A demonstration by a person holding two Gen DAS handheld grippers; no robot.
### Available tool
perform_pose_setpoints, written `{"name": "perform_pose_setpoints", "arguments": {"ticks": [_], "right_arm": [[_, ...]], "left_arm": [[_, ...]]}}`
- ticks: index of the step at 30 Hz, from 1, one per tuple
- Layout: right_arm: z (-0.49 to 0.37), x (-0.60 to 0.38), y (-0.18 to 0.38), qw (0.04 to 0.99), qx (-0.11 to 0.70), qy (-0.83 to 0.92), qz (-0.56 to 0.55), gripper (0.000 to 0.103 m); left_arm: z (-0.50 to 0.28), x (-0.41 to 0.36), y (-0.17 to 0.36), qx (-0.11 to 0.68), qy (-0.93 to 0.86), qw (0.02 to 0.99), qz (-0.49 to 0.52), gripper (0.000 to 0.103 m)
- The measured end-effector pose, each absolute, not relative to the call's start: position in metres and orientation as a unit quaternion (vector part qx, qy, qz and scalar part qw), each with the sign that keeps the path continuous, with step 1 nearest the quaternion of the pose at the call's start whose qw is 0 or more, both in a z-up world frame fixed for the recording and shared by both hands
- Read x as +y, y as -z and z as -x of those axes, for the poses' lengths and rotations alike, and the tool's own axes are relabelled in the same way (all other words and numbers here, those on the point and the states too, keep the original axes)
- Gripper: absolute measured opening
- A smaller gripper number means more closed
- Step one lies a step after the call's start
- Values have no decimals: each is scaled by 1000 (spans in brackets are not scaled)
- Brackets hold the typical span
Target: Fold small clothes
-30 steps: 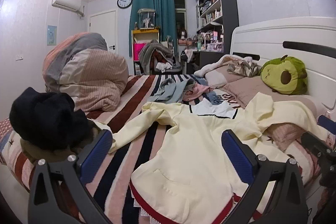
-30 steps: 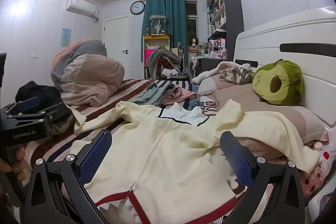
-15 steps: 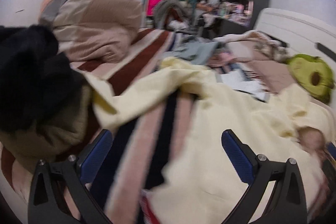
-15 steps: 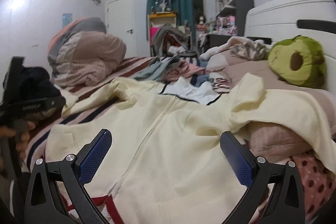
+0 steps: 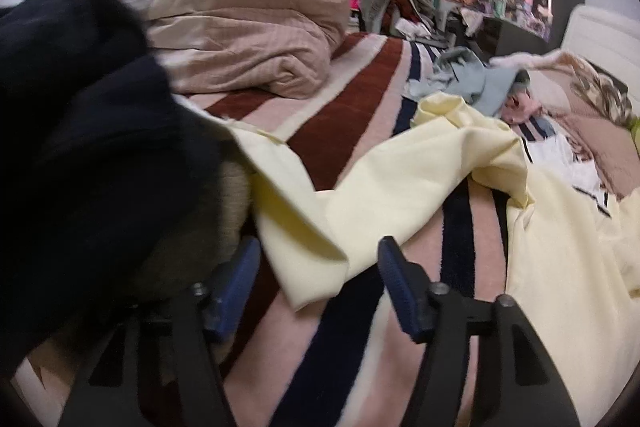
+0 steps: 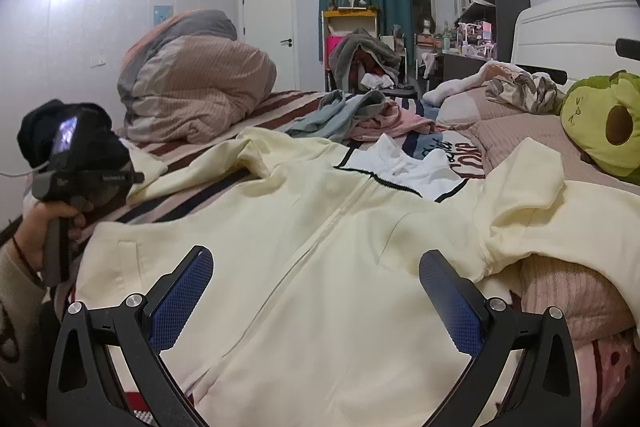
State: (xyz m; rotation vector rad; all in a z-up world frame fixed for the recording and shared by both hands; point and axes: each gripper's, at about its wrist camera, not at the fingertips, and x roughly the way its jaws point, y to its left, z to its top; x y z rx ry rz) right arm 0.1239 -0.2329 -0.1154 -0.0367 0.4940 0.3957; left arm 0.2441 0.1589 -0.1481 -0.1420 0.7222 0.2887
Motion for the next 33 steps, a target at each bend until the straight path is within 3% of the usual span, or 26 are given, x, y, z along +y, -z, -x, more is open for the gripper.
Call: {"name": "perform_pose_setpoints", "arguments": {"ticks": [4,6,7,9,15,27,33], "right_arm": [[-127,-238,114,950,242,-198,3,103],[-127,-240,114,950,241,-197,-2,103],[-126,-240,113,951,241,-196,-3,103],[-125,-242,112,951,238,-195,-3,103],[-123,-248,114,952,243,-187,-7,103],[-87,-270,105,957,232,-173,-30,103],[-68,-286,104,960,225,-158,-46,103]], "left_arm": [[-265,157,153,369,-155,915,49,42],[-273,162,153,377,-175,908,40,25],[-274,165,153,378,-177,908,40,22],[-277,169,152,377,-162,910,51,3],[-258,150,125,329,-106,937,46,1],[-198,53,2,161,84,983,11,0],[-183,-36,5,190,233,953,-16,0]]}}
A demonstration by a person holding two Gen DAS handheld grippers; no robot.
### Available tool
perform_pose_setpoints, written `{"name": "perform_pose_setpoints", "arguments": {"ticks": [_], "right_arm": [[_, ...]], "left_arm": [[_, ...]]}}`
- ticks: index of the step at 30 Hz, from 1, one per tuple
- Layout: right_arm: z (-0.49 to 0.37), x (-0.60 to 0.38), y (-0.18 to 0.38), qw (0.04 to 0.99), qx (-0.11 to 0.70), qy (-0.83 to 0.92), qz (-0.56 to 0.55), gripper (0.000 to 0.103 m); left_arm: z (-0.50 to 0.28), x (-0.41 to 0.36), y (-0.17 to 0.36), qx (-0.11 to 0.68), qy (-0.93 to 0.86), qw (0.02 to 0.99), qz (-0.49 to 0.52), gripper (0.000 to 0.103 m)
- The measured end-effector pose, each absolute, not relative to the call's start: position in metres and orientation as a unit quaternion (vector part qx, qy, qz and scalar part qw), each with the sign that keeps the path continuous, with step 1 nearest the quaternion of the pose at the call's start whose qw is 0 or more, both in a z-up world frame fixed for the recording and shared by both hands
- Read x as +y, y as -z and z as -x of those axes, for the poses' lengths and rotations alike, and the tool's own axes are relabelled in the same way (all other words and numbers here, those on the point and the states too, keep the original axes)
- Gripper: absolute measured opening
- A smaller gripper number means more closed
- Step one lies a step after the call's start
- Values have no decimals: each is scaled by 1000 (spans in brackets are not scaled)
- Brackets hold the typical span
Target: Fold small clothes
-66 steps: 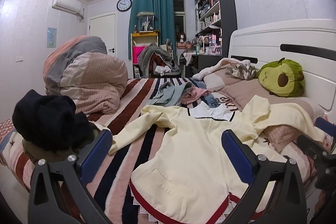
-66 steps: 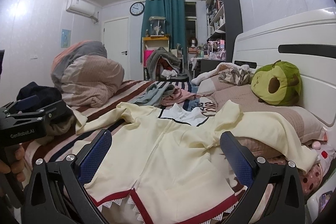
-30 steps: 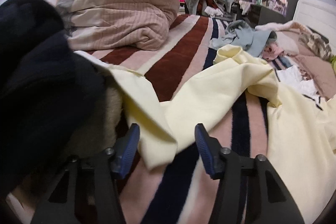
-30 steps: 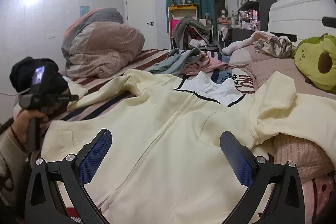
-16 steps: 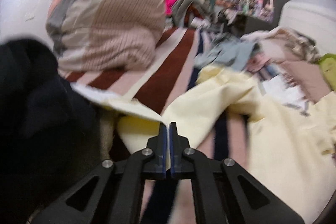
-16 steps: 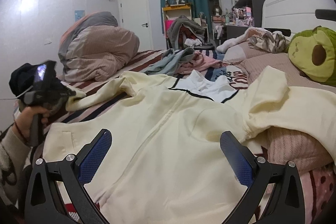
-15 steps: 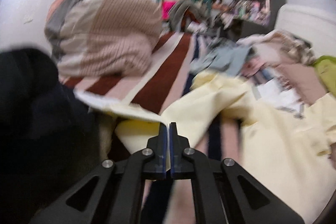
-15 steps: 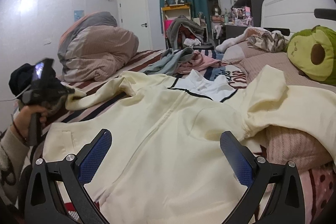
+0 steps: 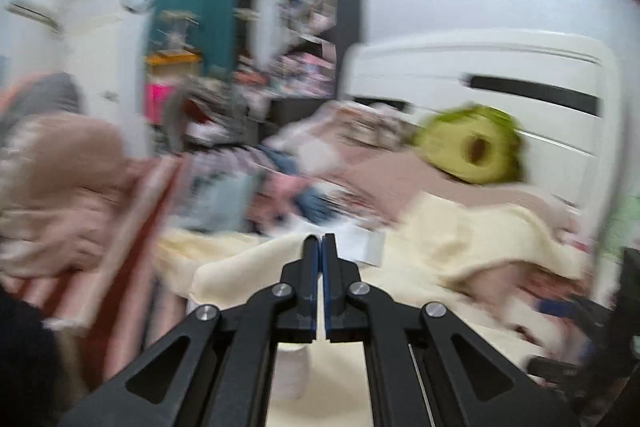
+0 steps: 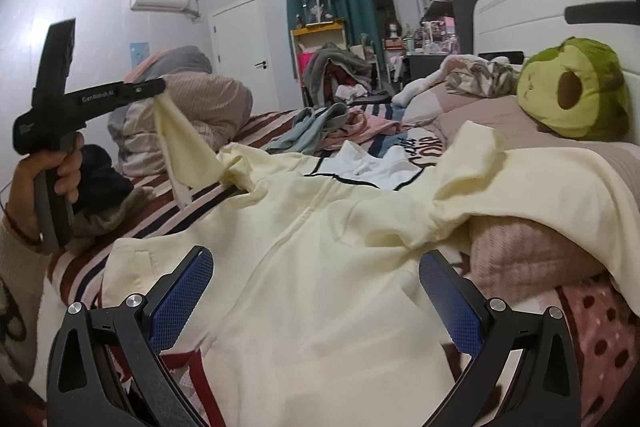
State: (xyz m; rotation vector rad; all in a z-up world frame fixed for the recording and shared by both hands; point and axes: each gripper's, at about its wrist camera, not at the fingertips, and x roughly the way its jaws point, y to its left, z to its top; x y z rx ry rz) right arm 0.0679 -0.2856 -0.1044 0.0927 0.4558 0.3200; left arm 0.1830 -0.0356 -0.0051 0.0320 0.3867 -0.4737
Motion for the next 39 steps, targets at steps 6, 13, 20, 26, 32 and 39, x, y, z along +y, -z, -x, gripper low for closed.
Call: {"name": "perform_pose_setpoints", "arguments": {"ticks": [6,13,20,26,32,39], "right_arm": [[-51,-303,107,961,229,-139,-61,103],[-43,-316,112,960,244,-122,-58,102],[-54,-309,112,955,261,-131,-46,102],[-79,-288,107,944,274,-178,-44,102],[-119,-257,111,914,328,-233,-48,101],[-128,-191,121,884,355,-303,33,93]], "left_arm": [[-167,-103,57,257,316,912,-51,0],[-143,-132,102,327,350,874,-76,2],[-113,-76,97,325,364,872,-29,56],[-116,-10,83,301,239,923,-28,56],[-122,36,88,292,188,938,5,56],[-123,50,98,287,189,939,30,56]]}}
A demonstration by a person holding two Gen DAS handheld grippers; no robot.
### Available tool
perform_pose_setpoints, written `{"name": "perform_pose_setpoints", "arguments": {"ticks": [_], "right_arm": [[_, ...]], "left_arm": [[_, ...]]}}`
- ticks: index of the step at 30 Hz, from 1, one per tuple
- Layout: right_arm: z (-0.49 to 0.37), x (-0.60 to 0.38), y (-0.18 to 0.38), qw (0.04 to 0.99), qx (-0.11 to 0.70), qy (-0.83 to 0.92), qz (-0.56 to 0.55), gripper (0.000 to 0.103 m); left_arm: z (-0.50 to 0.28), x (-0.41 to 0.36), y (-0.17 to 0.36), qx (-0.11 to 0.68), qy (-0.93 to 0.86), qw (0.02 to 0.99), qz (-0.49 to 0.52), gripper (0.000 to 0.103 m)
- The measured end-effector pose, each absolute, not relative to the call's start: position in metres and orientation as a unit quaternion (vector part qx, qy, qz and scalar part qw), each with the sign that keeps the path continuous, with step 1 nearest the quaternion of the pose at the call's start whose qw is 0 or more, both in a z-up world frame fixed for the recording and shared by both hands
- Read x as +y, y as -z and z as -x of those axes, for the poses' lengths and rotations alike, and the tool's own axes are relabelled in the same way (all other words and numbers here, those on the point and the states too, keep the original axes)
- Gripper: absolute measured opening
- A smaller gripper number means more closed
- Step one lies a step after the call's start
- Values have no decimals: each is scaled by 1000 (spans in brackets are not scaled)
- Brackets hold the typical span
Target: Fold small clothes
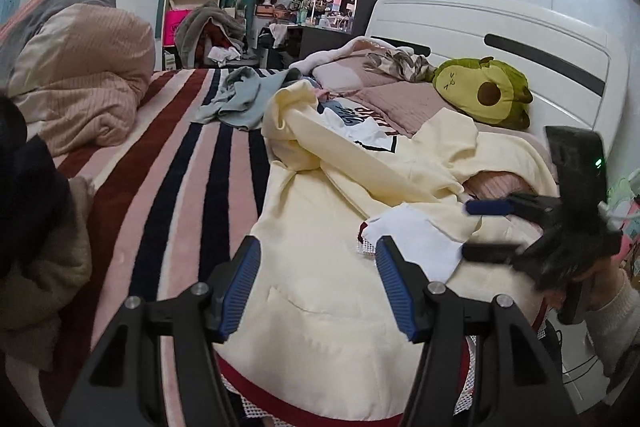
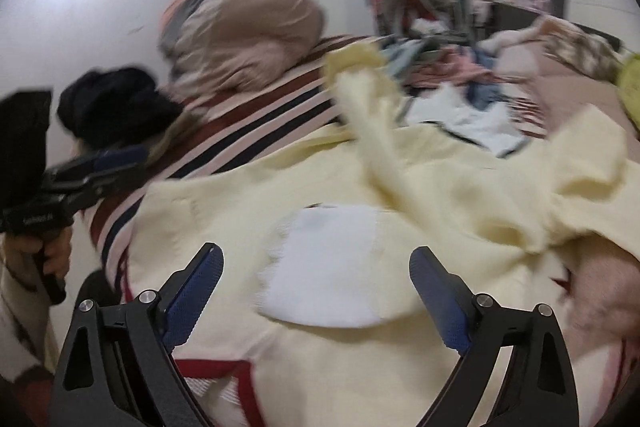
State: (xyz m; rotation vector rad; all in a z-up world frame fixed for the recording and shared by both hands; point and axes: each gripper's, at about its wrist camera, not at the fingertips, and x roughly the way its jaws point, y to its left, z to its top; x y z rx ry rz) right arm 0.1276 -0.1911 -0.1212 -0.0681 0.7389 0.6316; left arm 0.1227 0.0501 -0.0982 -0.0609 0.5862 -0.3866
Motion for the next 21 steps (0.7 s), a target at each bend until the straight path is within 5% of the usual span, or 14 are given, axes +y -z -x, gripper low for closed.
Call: {"name": "perform_pose_setpoints", "arguments": {"ticks": [12,15,17,21], "right_arm": [[-155,-153,174,857,438,-224,151,87],[-156,-164,171,863,443,-206,131,52],[-157,-175,166,870,440,-194,109,14],[-149,-209,147,888,420,-178,55,7]], "left_arm": [[-120,64,107,288,181,939,41,56],[-121,66,108,287,182,939,47,56],[-121,66,106,284,181,940,48,56],[-118,65,101,278,183,942,44,56]]}}
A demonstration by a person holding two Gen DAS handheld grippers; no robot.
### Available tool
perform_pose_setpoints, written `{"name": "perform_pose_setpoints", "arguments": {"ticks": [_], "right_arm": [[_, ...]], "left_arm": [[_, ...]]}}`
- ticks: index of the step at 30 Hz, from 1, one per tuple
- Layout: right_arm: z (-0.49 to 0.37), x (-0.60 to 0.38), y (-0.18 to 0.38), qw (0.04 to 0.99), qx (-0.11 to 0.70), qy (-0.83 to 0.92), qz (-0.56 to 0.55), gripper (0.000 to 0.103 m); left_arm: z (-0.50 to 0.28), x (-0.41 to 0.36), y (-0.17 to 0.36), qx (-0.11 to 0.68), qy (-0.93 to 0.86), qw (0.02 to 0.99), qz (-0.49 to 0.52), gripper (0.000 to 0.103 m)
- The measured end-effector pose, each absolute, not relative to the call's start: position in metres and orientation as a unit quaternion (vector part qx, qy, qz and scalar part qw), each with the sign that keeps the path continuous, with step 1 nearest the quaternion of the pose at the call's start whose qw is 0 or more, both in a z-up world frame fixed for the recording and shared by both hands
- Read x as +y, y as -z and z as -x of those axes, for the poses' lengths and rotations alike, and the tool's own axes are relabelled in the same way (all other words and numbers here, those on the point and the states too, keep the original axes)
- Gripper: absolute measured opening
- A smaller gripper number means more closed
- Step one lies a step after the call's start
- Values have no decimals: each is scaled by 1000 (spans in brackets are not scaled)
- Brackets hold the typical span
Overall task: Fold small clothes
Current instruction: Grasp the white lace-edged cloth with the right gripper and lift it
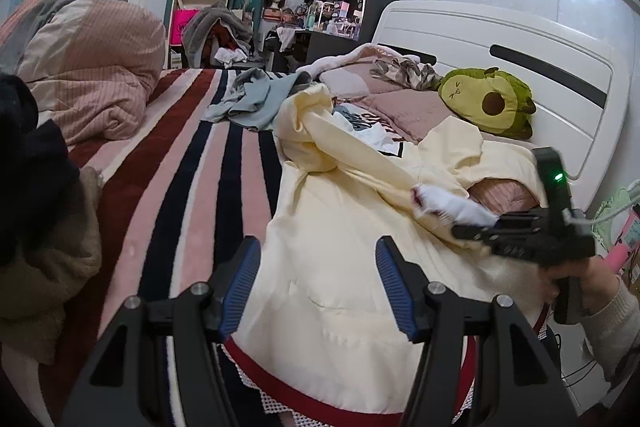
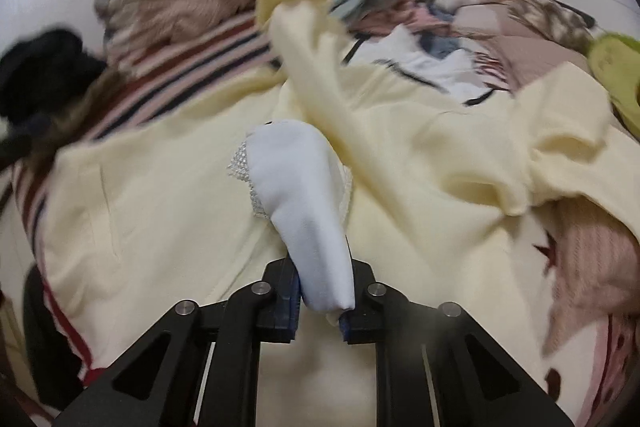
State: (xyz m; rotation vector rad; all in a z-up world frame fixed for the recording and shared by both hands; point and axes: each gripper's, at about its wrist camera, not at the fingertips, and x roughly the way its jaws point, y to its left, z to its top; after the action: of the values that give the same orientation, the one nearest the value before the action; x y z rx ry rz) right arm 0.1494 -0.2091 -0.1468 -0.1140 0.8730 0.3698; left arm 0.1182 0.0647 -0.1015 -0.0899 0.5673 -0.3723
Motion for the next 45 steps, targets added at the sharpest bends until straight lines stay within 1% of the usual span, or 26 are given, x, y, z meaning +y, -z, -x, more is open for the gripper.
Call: {"name": "perform_pose_setpoints", "arguments": {"ticks": [5,10,16,22,36,42,45], "right_arm": [[-125,-244,121,905,386,-176,1,6],[-95,-264,105,913,376,-159,10,6],[-74,-269,105,911,379,-159,10,5],[-47,-297,86,931,336,-139,-17,5],[16,-296,47,939,302,-165,9,5],[14,-281,52,930,310,-191,46,5],[-2,-276,55,928,309,-199,59,5]], "left_arm": [[-113,61,97,274,185,943,40,56],[-106,51,91,271,191,943,36,56],[-99,38,81,265,200,943,25,56],[-94,31,76,263,202,943,13,56],[-62,28,61,249,210,945,7,56],[-58,30,60,251,207,946,6,57],[-60,29,62,252,206,946,4,58]]}}
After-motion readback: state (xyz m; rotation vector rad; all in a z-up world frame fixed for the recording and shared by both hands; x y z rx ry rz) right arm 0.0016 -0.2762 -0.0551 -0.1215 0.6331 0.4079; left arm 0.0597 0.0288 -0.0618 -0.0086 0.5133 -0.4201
